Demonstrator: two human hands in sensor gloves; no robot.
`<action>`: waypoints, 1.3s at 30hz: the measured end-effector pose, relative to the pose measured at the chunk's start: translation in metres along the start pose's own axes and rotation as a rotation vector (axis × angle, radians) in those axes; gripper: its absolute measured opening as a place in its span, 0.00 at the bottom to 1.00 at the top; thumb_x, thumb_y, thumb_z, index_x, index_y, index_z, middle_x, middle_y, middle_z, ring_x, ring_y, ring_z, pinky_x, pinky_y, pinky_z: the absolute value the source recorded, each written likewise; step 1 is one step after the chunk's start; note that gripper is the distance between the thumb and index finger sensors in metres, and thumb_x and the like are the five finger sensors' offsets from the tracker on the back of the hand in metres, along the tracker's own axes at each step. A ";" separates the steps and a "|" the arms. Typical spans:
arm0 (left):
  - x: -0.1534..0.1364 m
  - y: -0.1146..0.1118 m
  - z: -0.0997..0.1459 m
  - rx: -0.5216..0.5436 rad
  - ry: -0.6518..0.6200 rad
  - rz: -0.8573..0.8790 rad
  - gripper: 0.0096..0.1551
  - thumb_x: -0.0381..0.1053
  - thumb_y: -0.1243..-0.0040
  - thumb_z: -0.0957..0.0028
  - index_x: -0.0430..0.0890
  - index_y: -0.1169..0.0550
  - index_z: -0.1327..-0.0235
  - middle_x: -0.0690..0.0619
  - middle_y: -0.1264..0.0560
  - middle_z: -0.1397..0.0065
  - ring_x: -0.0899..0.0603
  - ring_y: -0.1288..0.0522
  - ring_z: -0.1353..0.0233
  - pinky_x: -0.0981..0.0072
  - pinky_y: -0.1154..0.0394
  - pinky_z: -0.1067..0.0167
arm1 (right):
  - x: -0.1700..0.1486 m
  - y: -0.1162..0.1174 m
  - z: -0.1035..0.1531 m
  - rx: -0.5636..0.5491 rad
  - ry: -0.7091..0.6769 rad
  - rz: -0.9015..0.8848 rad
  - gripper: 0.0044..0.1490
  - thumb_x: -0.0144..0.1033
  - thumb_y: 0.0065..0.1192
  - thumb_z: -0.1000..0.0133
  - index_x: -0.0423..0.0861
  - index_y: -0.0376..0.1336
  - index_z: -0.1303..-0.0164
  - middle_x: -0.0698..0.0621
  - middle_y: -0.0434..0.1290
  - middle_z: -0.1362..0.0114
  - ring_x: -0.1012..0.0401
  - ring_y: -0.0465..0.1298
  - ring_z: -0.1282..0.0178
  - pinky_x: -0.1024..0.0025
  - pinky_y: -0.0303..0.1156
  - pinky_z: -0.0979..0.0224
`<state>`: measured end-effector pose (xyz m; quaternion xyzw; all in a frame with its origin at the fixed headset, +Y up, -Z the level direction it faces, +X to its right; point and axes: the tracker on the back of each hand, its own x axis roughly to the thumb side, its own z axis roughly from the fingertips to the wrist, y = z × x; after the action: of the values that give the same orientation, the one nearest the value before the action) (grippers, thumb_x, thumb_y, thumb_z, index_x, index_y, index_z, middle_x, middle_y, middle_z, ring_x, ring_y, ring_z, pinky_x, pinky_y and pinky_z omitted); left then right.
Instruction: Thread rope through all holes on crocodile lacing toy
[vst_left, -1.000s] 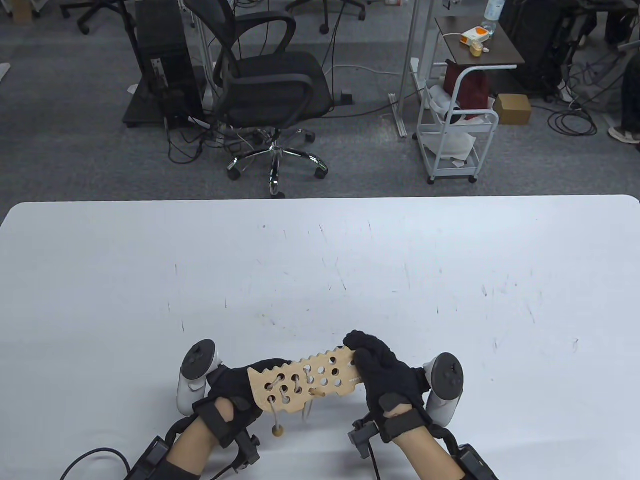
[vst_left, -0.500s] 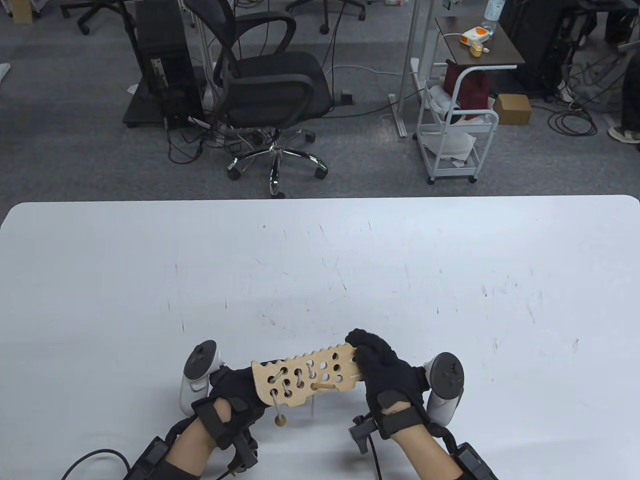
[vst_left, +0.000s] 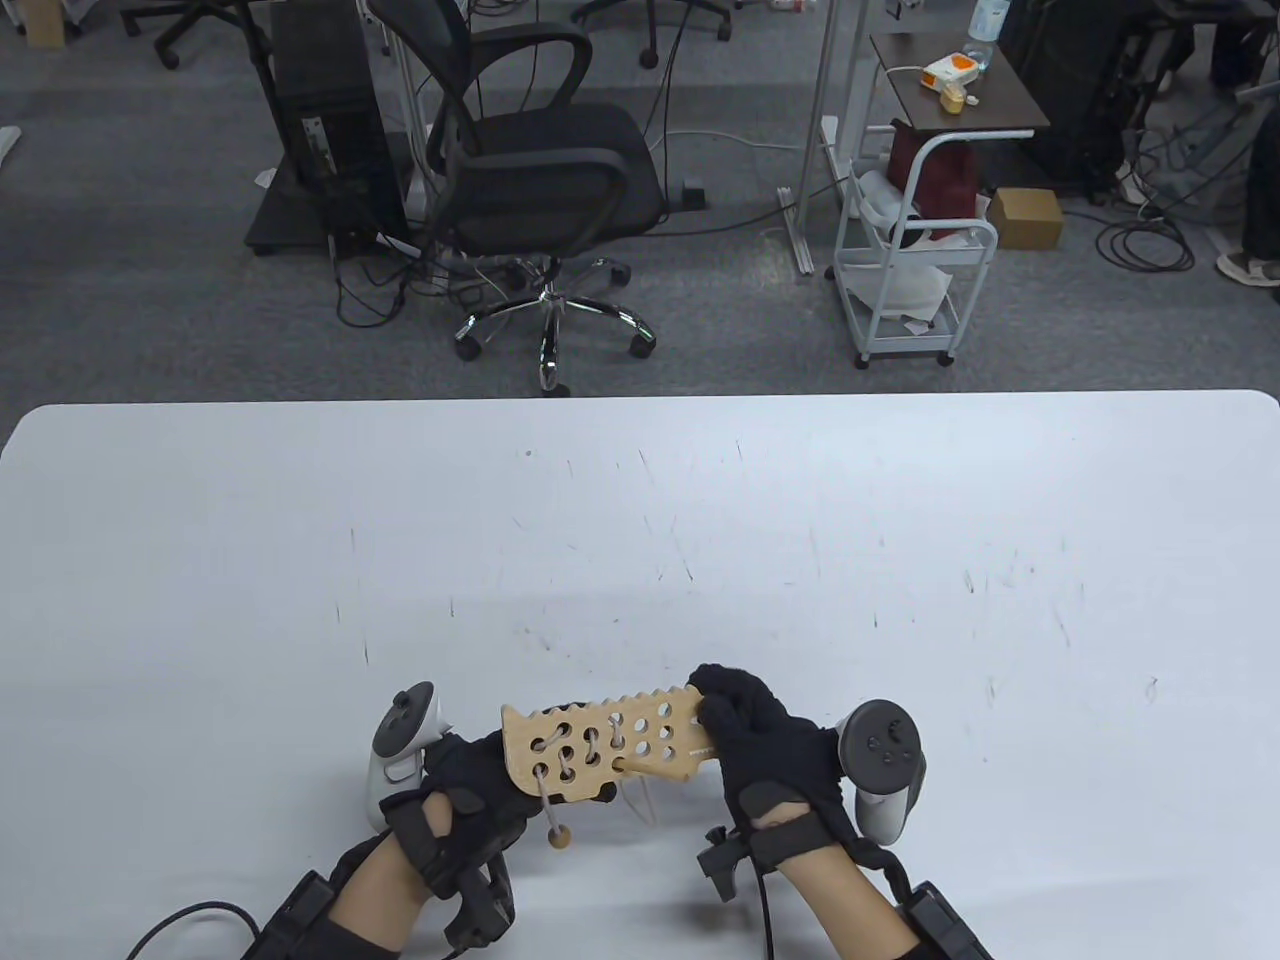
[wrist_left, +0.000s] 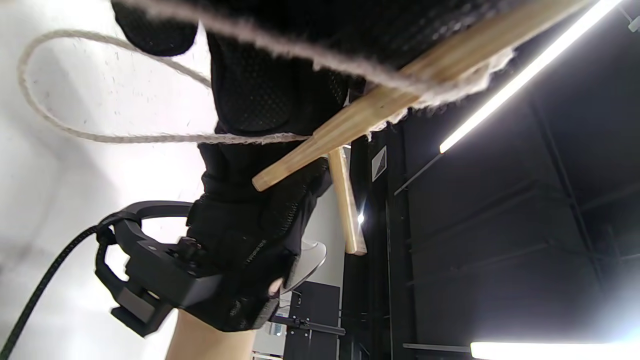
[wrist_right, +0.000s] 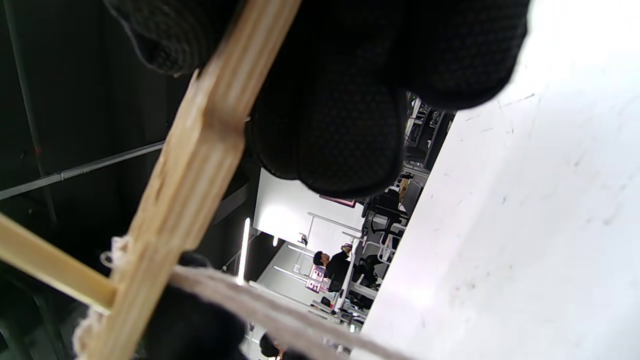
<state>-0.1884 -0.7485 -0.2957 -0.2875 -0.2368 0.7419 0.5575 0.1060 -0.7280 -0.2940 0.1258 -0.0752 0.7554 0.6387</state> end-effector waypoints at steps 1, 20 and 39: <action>0.000 0.000 0.000 0.002 0.000 0.004 0.30 0.50 0.38 0.51 0.60 0.25 0.31 0.53 0.18 0.32 0.44 0.18 0.35 0.43 0.32 0.29 | 0.000 0.000 0.000 -0.002 -0.006 0.016 0.32 0.46 0.58 0.48 0.41 0.65 0.39 0.49 0.84 0.46 0.53 0.86 0.56 0.56 0.77 0.49; 0.008 0.016 0.010 0.174 -0.012 -0.066 0.31 0.55 0.42 0.47 0.59 0.28 0.27 0.50 0.27 0.24 0.39 0.28 0.27 0.41 0.37 0.27 | -0.001 -0.009 0.000 -0.037 0.031 -0.108 0.30 0.45 0.59 0.49 0.40 0.65 0.42 0.51 0.84 0.51 0.56 0.88 0.62 0.57 0.78 0.53; 0.043 0.024 0.034 0.481 -0.198 -0.434 0.38 0.65 0.42 0.49 0.67 0.36 0.23 0.47 0.43 0.16 0.34 0.46 0.18 0.38 0.48 0.23 | -0.008 -0.015 -0.001 -0.075 0.083 -0.058 0.30 0.45 0.62 0.48 0.39 0.65 0.42 0.49 0.84 0.51 0.54 0.88 0.62 0.56 0.78 0.53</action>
<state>-0.2370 -0.7145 -0.2944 -0.0171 -0.1638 0.6650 0.7285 0.1216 -0.7330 -0.2979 0.0726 -0.0734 0.7376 0.6673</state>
